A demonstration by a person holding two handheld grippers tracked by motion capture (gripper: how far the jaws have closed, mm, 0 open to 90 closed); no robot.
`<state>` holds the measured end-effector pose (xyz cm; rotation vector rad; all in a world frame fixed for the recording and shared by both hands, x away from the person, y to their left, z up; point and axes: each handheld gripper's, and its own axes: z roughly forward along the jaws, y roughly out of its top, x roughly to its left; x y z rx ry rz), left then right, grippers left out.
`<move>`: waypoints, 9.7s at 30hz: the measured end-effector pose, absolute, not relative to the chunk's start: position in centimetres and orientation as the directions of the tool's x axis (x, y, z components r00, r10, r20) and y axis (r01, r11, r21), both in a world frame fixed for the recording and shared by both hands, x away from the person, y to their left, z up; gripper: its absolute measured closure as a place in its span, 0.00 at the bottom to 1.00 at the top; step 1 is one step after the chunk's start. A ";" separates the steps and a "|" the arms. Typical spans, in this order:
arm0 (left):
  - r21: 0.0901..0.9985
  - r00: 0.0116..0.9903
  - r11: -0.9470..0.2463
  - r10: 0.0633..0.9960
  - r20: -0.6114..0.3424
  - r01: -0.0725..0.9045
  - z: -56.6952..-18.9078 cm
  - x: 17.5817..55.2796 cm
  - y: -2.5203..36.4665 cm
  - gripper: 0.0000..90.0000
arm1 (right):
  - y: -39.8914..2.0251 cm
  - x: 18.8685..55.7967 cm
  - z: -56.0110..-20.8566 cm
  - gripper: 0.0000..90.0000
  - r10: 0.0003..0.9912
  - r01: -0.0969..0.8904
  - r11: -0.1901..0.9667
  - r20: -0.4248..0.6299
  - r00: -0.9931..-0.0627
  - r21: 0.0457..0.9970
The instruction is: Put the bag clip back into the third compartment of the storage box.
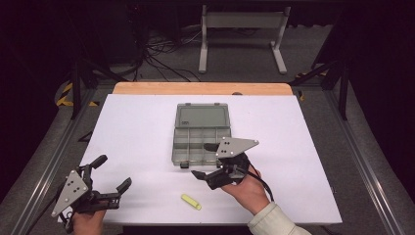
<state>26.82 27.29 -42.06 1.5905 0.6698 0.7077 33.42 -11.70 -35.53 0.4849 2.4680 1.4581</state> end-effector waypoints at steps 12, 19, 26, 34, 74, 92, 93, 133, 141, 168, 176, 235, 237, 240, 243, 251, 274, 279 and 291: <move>0.991 0.648 -0.127 0.758 0.076 0.032 -42.1 26.9 27.2 0.00 | -9.5 33.3 -36.5 0.28 0.355 0.228 0.620 -0.009 -0.935 0.751; 0.991 0.649 -0.129 0.757 0.077 0.033 -42.1 26.9 27.1 0.00 | -8.1 33.1 -37.7 0.29 0.329 0.244 0.683 0.008 -0.944 0.689; 0.991 0.648 -0.127 0.757 0.076 0.032 -42.1 26.9 27.2 0.00 | -6.5 32.7 -39.4 0.30 0.301 0.255 0.740 0.032 -0.953 0.622; 0.991 0.649 -0.128 0.757 0.076 0.033 -42.1 26.9 27.1 0.00 | -5.7 32.5 -40.7 0.32 0.288 0.264 0.777 0.050 -0.956 0.572; 0.992 0.642 -0.124 0.763 0.071 0.038 -42.1 26.9 27.2 0.00 | -4.9 32.3 -42.4 0.86 0.350 0.333 0.787 0.067 -0.934 0.519; 0.991 0.644 -0.128 0.761 0.074 0.038 -42.1 26.9 27.2 0.00 | -6.2 33.3 -38.6 0.86 0.342 0.302 0.730 0.054 -0.938 0.613; 0.991 0.644 -0.128 0.761 0.074 0.037 -42.1 26.9 27.2 0.00 | -6.3 33.4 -38.4 0.86 0.336 0.291 0.728 0.048 -0.941 0.621; 0.991 0.645 -0.130 0.761 0.071 0.045 -42.2 27.0 27.2 0.00 | -10.5 41.1 -33.9 0.86 0.537 0.399 0.599 0.022 -0.843 0.694; 0.990 0.647 -0.131 0.759 0.071 0.044 -42.2 27.0 27.2 0.00 | -10.7 42.5 -34.4 0.86 0.568 0.421 0.580 0.025 -0.823 0.698; 0.990 0.654 -0.129 0.754 0.065 0.050 -42.3 27.1 27.2 0.00 | -10.1 47.6 -36.9 0.86 0.663 0.500 0.560 0.005 -0.749 0.660; 0.991 0.656 -0.128 0.752 0.066 0.047 -42.3 27.1 27.1 0.00 | -10.4 48.2 -37.4 0.86 0.672 0.514 0.556 0.011 -0.740 0.653; 0.989 0.668 -0.137 0.741 0.064 0.058 -42.3 27.2 26.9 0.01 | -11.8 48.3 -39.4 0.70 0.709 0.590 0.473 0.115 -0.696 0.655; 0.989 0.669 -0.139 0.741 0.065 0.057 -42.3 27.2 27.0 0.01 | -11.8 48.0 -39.0 0.55 0.715 0.585 0.462 0.111 -0.691 0.667; 0.989 0.669 -0.139 0.740 0.065 0.057 -42.3 27.3 26.9 0.01 | -11.9 47.3 -38.0 0.42 0.706 0.553 0.452 0.098 -0.702 0.700; 0.989 0.672 -0.139 0.738 0.066 0.056 -42.2 27.4 26.9 0.01 | -12.0 46.8 -37.4 0.36 0.696 0.526 0.459 0.078 -0.714 0.716; 0.989 0.676 -0.140 0.734 0.067 0.055 -42.4 27.5 26.6 0.01 | -12.7 45.3 -35.8 0.24 0.676 0.499 0.446 0.085 -0.732 0.743; 0.987 0.679 -0.149 0.731 0.069 0.060 -42.5 27.8 26.5 0.01 | -17.2 41.3 -33.2 0.08 0.660 0.390 0.412 0.026 -0.751 0.823; 0.988 0.678 -0.140 0.733 0.063 0.060 -42.5 27.9 26.5 0.01 | -18.3 40.3 -32.6 0.07 0.661 0.370 0.409 0.008 -0.750 0.835; 0.989 0.674 -0.137 0.737 0.058 0.064 -42.4 27.8 26.6 0.01 | -21.7 37.6 -32.7 0.04 0.679 0.323 0.368 -0.014 -0.734 0.872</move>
